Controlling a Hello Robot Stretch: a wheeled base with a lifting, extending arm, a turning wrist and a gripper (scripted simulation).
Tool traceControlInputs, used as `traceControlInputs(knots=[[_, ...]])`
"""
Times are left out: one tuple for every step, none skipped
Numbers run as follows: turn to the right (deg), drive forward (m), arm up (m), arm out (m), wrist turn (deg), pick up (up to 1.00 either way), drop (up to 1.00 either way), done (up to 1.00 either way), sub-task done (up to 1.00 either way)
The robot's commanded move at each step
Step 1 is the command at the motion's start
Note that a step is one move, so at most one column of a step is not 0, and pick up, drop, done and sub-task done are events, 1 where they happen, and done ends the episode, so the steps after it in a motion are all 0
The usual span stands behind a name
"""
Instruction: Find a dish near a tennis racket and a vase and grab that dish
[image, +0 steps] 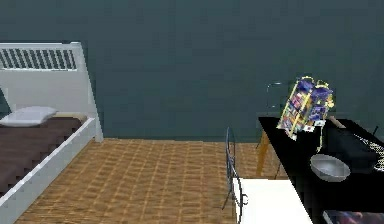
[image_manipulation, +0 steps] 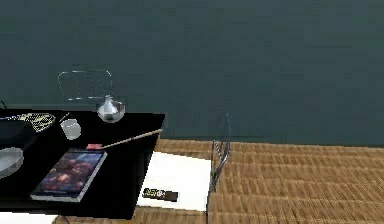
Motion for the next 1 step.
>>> traceControlInputs(knots=[[21.0,0.00,0.00,0.00,0.0,0.00,0.00,0.00,0.00]])
